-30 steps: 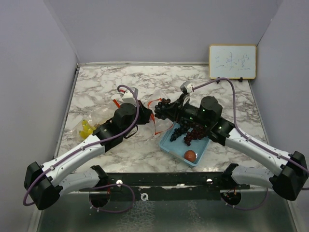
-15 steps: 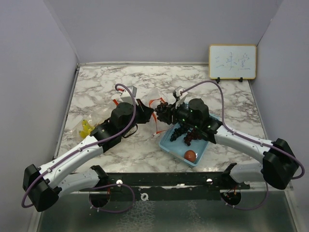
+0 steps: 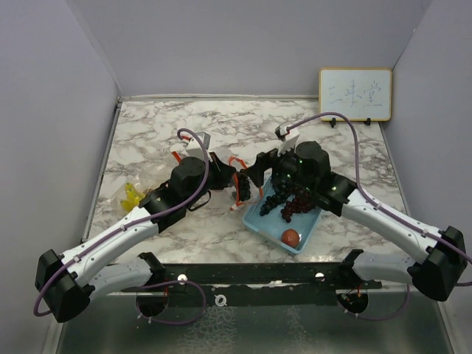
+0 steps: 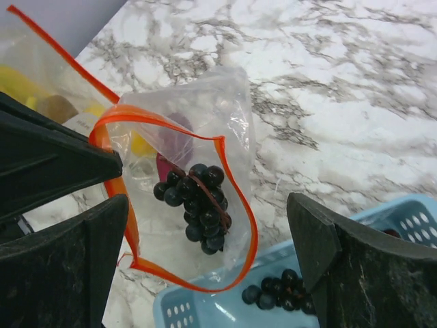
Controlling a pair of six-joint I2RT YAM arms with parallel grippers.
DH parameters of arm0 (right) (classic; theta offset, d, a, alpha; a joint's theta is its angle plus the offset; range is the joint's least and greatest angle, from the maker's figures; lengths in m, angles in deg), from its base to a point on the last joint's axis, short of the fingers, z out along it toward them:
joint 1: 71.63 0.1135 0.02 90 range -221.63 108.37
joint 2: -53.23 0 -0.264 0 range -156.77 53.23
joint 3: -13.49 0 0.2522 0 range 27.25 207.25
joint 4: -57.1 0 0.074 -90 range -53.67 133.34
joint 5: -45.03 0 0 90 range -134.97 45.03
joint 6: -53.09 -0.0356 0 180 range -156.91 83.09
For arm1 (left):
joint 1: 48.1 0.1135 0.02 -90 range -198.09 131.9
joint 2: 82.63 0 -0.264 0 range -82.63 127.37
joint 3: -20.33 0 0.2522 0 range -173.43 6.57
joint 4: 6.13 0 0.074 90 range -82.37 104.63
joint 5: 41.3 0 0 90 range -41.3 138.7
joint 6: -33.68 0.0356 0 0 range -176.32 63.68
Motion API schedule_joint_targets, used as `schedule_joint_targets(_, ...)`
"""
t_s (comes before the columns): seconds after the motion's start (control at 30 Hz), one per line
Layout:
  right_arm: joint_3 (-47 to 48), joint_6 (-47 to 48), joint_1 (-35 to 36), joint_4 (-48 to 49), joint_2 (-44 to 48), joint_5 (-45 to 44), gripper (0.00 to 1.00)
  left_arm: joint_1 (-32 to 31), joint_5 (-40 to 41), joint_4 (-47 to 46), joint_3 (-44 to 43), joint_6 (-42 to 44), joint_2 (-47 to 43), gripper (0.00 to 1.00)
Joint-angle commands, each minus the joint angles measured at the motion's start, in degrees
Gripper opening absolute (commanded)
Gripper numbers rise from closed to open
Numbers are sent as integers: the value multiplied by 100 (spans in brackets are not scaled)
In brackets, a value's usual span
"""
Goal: Place the food in the zip-top bag and seal the zipper
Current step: Place the fake fruit in the zipper food storage bag, then pick up the fake fruit from the bin.
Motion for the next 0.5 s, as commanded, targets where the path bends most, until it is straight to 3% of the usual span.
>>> schedule_joint_targets(0.0, 315, -772, 15, -1926, 392, -1398, 100, 29, 38, -203, 227, -45, -133, 0)
schedule_joint_targets(0.2, 8, -1648, -45, -3147, 8, -2191, 100, 33, 183, -206, 620, -72, -352, 0)
schedule_joint_targets(0.47, -159, -1890, -346, -2496, -915, -2155, 96, 31, 16, -423, 1059, -197, -460, 0)
